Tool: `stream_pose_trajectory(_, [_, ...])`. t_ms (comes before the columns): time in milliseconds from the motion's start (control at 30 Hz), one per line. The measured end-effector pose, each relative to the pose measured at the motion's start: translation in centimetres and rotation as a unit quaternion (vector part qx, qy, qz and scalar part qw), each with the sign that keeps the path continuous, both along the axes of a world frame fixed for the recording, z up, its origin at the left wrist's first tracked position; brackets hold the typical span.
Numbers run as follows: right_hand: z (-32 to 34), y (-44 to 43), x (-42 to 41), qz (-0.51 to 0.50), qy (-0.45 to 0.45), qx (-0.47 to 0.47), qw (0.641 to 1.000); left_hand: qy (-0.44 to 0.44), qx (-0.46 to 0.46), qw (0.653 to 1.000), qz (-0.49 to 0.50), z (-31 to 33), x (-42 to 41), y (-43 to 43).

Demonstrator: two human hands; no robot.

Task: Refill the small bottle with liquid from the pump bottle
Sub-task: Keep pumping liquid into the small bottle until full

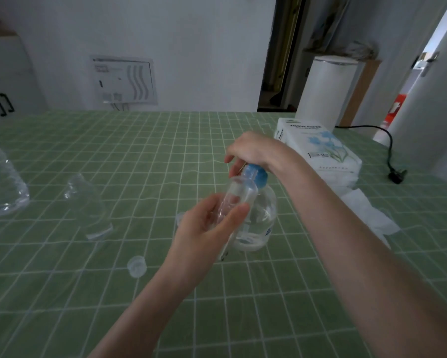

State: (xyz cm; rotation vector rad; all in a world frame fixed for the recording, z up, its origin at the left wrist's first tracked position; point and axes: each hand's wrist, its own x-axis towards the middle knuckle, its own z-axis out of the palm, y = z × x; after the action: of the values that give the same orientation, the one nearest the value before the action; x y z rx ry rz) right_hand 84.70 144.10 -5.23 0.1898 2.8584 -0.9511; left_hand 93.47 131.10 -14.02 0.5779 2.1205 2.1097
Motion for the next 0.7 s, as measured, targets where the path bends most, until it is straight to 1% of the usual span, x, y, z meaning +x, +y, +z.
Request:
stream_pose_trajectory(133, [-0.1,-0.1,0.1,-0.003,0.003,0.012,1.0,-0.001,0.005,1.0,0.005,0.2,0.0,0.0])
stream_pose_trajectory(333, [1.0,0.0,-0.2,0.001,0.034,0.03,0.999,-0.006,0.012,1.0,-0.013,0.8,0.0,0.1])
stream_pose_trajectory(700, [0.1,-0.1,-0.1,0.0,0.006,0.038,0.999,-0.014,0.017,1.0,-0.003,0.8,0.3,0.0])
